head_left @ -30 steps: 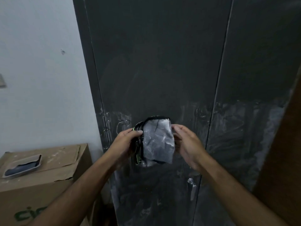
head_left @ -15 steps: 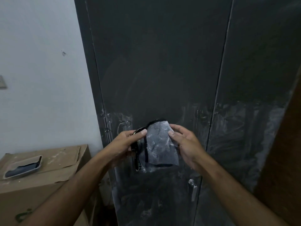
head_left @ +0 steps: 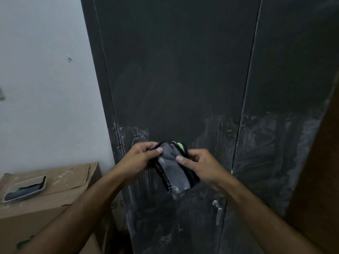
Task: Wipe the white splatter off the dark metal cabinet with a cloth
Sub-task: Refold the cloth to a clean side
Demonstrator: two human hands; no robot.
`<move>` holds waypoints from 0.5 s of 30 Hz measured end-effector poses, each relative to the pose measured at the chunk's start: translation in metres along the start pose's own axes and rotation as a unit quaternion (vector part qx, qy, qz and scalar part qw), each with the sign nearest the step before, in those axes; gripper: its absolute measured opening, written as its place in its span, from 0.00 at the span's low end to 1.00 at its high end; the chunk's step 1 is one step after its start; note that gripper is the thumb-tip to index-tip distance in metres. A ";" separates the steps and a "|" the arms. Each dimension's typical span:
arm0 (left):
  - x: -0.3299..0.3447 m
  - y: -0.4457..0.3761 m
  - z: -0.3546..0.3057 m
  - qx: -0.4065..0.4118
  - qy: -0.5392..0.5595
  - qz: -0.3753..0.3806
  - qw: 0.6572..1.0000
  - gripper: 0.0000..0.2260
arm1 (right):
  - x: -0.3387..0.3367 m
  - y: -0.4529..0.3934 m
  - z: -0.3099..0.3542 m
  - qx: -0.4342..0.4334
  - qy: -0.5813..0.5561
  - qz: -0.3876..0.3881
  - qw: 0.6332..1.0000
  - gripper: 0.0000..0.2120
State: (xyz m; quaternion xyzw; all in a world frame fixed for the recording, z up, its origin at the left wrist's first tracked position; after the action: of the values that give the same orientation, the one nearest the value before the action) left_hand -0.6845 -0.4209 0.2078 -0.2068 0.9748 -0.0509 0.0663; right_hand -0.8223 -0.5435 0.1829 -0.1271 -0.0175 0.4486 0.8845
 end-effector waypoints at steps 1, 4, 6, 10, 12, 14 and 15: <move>-0.007 0.000 -0.001 0.003 -0.010 -0.015 1.000 0.08 | -0.009 -0.002 0.001 0.001 -0.012 -0.020 1.000 0.07; -0.030 0.001 -0.003 -0.013 -0.012 -0.038 0.999 0.10 | -0.034 -0.007 0.005 0.006 -0.034 -0.074 0.997 0.07; -0.036 0.003 -0.001 -0.047 -0.035 0.001 0.998 0.04 | -0.039 -0.010 0.014 0.000 -0.048 -0.068 0.997 0.07; -0.029 0.005 0.009 -0.117 -0.074 0.084 0.987 0.22 | -0.036 -0.017 0.045 -0.038 -0.039 -0.031 0.998 0.09; -0.018 0.006 0.012 -0.144 -0.072 0.111 0.981 0.34 | -0.034 -0.020 0.061 -0.056 -0.033 -0.013 0.998 0.10; -0.002 0.008 0.011 -0.157 -0.078 0.149 0.973 0.32 | -0.028 -0.023 0.077 -0.060 -0.020 0.022 0.998 0.10; 0.007 0.009 0.009 -0.152 -0.100 0.169 0.969 0.27 | -0.025 -0.024 0.084 -0.059 -0.010 0.044 0.997 0.10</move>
State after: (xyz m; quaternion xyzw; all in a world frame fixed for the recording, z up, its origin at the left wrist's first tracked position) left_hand -0.6933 -0.4164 0.1969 -0.0503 0.9803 0.1311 0.1389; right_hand -0.8305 -0.5590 0.2718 -0.1752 -0.0471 0.4867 0.8545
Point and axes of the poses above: each hand's wrist, its own y-axis away from the middle knuckle, its own x-axis out of the palm, z = x × y, the point moved 7 cm from there along -y, towards the middle knuckle, and after that the axes turned 3 degrees about -y, right-handed, at the moved point
